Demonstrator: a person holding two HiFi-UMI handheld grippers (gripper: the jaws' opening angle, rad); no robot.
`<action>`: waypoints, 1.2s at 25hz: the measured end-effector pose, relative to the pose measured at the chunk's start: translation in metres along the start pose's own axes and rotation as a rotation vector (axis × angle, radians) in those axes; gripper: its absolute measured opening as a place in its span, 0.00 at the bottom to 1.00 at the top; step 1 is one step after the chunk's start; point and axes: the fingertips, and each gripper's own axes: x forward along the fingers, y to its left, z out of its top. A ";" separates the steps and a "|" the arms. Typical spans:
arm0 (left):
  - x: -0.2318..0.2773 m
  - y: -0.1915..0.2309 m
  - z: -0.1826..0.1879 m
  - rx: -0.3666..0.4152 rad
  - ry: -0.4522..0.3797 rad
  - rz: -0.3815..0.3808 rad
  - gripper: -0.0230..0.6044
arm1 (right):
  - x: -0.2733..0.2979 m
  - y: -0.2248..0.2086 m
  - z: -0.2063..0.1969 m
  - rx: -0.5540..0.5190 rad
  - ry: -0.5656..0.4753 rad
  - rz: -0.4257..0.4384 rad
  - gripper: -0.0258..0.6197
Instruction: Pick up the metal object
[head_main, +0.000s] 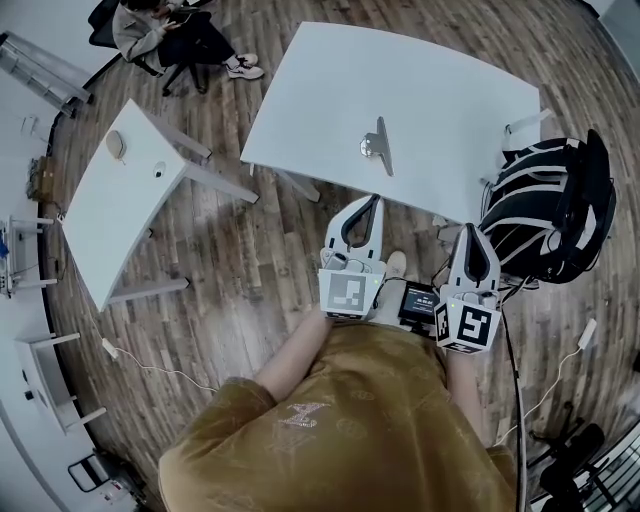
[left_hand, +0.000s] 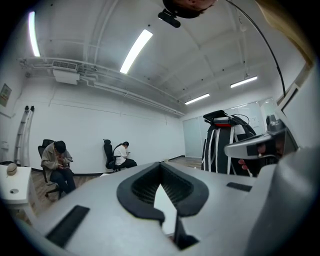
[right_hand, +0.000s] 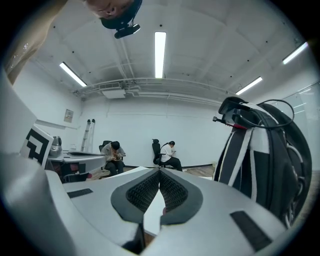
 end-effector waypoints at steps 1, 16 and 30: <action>0.003 0.000 0.000 0.001 0.004 -0.001 0.05 | 0.005 -0.003 0.002 -0.001 -0.004 -0.001 0.05; 0.052 0.011 0.009 -0.063 -0.040 0.020 0.05 | 0.083 -0.021 0.010 0.019 -0.019 0.079 0.05; 0.090 0.031 0.017 -0.055 -0.049 0.119 0.05 | 0.112 -0.028 -0.001 0.073 0.010 0.165 0.05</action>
